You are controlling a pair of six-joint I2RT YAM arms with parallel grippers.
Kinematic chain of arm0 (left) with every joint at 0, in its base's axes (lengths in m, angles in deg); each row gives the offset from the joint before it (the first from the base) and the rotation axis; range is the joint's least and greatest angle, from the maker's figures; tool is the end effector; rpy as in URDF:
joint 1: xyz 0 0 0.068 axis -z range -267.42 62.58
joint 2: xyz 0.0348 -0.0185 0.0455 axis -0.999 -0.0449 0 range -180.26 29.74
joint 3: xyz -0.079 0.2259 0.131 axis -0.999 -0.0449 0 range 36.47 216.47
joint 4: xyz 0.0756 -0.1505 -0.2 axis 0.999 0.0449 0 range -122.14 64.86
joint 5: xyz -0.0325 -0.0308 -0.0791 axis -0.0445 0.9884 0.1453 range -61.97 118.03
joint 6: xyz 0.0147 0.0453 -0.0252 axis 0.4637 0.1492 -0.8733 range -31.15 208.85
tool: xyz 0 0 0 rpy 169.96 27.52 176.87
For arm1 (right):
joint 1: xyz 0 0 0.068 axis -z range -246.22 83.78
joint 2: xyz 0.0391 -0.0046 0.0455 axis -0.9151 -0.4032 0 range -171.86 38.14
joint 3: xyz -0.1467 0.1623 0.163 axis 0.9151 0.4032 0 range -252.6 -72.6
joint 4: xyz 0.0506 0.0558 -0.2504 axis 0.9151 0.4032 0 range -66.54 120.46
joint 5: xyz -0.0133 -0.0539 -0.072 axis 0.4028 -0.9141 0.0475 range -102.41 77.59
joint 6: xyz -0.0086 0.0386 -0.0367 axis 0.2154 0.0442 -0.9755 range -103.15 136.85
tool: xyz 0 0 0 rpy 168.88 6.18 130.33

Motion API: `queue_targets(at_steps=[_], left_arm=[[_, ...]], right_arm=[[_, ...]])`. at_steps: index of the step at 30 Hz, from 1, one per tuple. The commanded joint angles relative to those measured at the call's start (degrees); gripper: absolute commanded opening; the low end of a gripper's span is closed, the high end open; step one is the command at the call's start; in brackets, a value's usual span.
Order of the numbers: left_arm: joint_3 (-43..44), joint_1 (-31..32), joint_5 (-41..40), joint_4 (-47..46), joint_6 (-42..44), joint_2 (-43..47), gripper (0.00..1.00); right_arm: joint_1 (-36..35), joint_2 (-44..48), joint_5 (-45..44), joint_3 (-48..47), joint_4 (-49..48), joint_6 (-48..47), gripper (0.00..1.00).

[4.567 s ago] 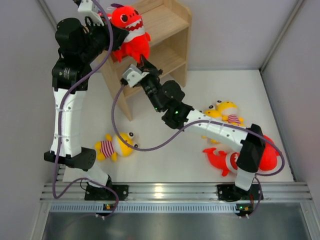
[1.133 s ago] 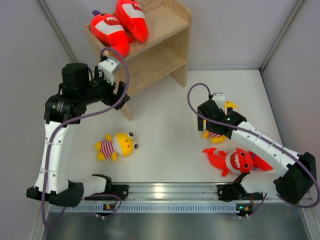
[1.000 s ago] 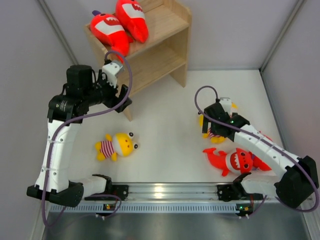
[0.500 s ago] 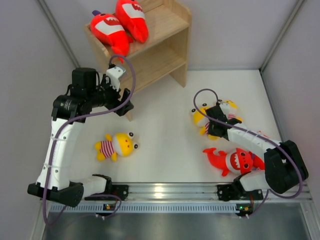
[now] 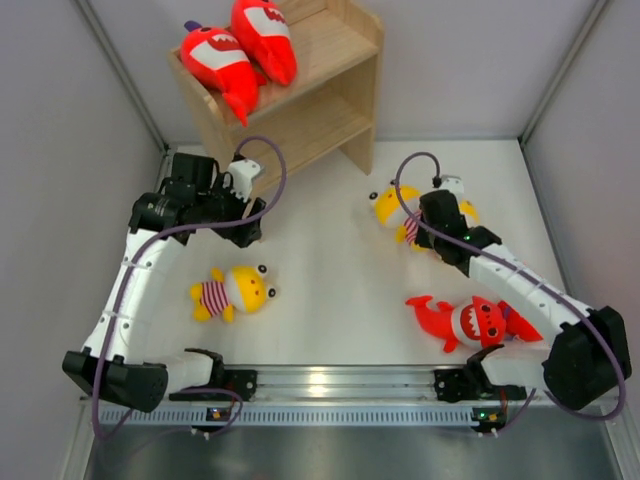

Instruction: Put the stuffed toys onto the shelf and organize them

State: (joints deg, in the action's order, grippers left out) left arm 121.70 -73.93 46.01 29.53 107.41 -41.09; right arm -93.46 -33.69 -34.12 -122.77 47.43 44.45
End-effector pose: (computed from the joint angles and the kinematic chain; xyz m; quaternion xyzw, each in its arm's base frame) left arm 0.2201 -0.0641 0.4027 0.3087 0.8683 -0.1295 0.3660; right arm 0.2393 0.1084 0.2531 0.0739 0.9092 0.0160 0.4095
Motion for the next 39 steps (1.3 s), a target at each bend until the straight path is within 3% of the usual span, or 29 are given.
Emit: queue_targets(at_steps=[1, 10, 20, 30, 39], left_arm=[[-2.34, 0.21, -3.30, 0.38, 2.44, 0.60, 0.74], [-4.98, 0.21, -5.05, 0.47, 2.44, -0.01, 0.74], [-7.10, 0.21, -7.08, 1.96, 3.32, 2.62, 0.73], [-6.39, 0.21, -6.29, 2.84, 3.93, 2.80, 0.73], [-6.39, 0.21, -6.20, 2.75, 4.20, 2.97, 0.73]], right_arm=[[-1.75, 4.42, 1.23, -9.05, -0.94, -2.10, 0.00], [-6.06, 0.74, 4.22, -24.95, -1.37, -5.18, 0.00], [-9.14, -22.97, 4.66, -52.81, 1.08, -5.62, 0.00], [-8.44, -33.01, 4.22, -63.29, 3.28, -6.24, 0.00], [-4.93, -38.55, 6.86, -66.45, -4.18, -3.78, 0.00]])
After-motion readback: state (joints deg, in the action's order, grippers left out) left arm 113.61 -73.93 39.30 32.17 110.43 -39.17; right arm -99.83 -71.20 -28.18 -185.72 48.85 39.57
